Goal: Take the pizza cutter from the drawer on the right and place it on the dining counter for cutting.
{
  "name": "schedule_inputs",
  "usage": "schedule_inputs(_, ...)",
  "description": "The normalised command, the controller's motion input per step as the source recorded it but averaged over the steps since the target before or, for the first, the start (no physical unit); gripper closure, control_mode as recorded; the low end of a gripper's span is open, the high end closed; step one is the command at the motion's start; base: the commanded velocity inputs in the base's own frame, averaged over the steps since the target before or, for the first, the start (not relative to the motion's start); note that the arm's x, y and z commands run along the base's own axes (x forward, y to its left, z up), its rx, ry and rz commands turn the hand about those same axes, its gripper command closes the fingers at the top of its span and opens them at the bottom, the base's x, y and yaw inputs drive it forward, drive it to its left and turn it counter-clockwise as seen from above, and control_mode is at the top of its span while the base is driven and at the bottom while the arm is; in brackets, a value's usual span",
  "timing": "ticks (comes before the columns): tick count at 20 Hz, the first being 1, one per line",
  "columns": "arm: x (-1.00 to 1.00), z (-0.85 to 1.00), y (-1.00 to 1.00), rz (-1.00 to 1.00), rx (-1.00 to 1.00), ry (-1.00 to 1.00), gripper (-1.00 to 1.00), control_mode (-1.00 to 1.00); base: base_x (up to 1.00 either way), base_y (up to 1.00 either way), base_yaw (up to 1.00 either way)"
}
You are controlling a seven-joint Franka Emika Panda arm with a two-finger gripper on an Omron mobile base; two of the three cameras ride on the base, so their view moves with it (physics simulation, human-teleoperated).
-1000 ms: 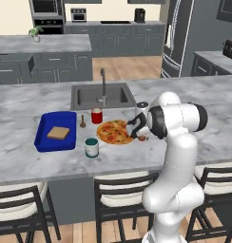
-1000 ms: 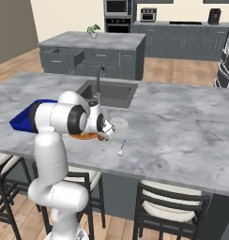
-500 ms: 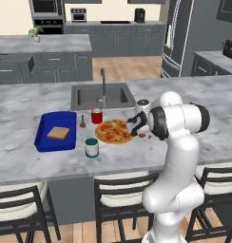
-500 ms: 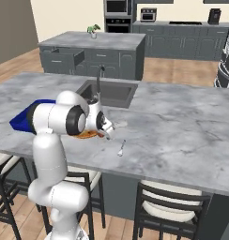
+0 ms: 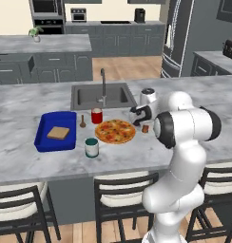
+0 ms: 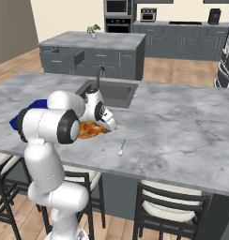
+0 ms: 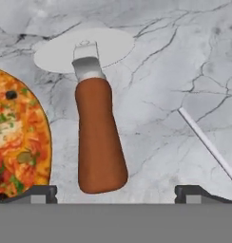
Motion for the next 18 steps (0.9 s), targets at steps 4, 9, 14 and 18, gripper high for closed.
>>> schedule_inputs(4, -0.31, 0.54, -0.03, 0.0, 0.0, 0.0, -1.0, -1.0, 0.0, 0.0, 0.0)
schedule_inputs(9, -0.61, 0.64, -0.3, 0.01, 0.0, 0.0, -1.0, -1.0, 0.0, 0.0, 0.0)
schedule_inputs(14, -1.0, 0.52, -0.46, 0.08, 0.0, 0.0, -1.0, -1.0, 0.0, 0.0, 0.0)
schedule_inputs(18, -1.0, 0.2, -0.06, 0.23, -0.05, 0.0, -1.0, -1.0, 0.0, 0.0, 0.0)
